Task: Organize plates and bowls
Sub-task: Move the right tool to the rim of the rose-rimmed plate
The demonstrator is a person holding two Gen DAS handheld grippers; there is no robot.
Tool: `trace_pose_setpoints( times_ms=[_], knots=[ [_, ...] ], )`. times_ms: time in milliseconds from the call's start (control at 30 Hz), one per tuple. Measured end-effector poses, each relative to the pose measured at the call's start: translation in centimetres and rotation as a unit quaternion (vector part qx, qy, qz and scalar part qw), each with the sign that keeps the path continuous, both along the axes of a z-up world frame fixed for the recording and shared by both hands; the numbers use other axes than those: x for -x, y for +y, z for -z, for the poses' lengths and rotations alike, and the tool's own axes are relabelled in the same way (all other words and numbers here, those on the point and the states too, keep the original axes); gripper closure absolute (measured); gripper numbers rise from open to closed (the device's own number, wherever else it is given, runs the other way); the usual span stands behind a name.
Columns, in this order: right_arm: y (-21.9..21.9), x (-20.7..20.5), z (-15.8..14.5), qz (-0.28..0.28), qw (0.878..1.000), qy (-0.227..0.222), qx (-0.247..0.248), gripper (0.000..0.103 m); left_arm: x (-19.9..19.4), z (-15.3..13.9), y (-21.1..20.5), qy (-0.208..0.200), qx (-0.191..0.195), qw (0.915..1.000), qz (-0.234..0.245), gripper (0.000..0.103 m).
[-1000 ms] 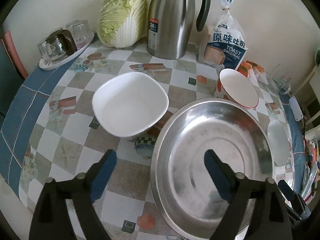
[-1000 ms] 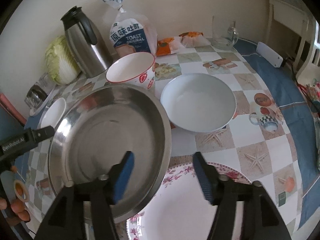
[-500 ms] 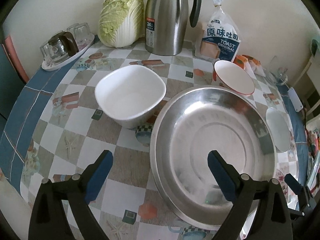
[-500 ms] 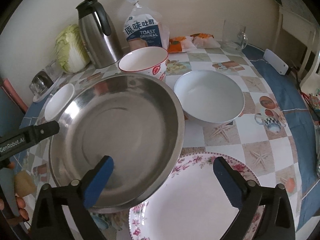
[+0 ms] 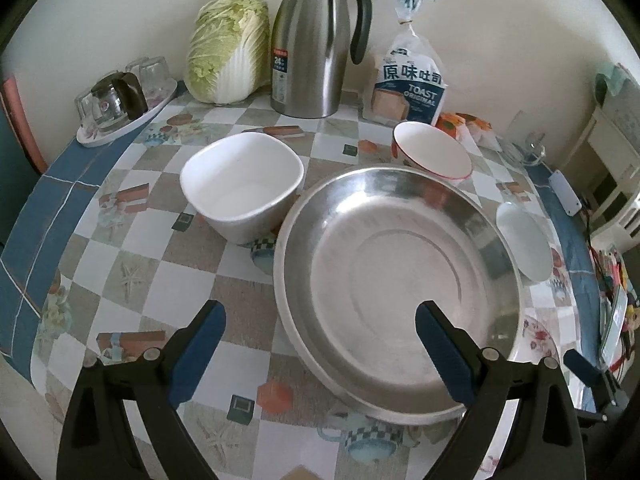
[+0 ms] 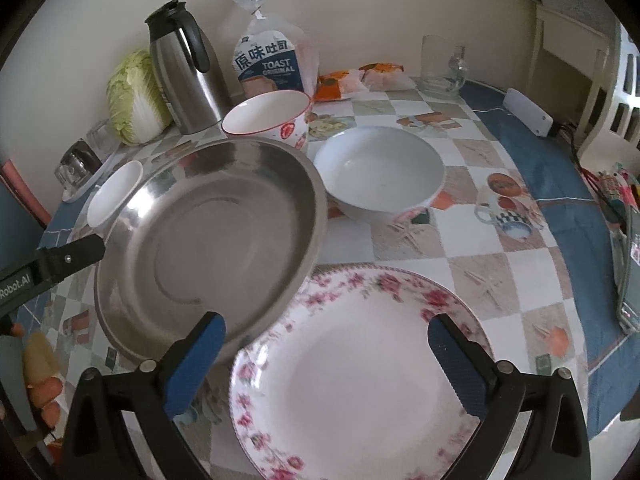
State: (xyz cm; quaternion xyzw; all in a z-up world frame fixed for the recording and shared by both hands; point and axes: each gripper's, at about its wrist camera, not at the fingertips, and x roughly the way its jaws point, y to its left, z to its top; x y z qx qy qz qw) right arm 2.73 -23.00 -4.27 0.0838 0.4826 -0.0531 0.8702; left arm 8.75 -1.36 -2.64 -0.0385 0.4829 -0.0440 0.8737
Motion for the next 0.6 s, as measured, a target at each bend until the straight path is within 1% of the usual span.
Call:
trace_pose_setpoints(
  times_ms=[233, 433, 600],
  knots=[
    [-1.8, 2.0, -0.5, 0.021, 1.000, -0.005, -0.011, 0.000, 1.8, -0.1, -0.5, -0.003, 0.004, 0.9998, 0.020, 0.007],
    [-3.5, 3.0, -0.8, 0.040, 0.999, -0.012, -0.023, 0.000, 3.3, -1.2, -2.5, -0.030, 0.017, 0.9976, 0.060, 0.007],
    [-5.3, 3.9, -1.0, 0.055, 0.998, -0.019, -0.037, 0.000, 4.3, -1.4, -4.9, -0.030, 0.008, 0.9951, 0.094, 0.007]
  ],
)
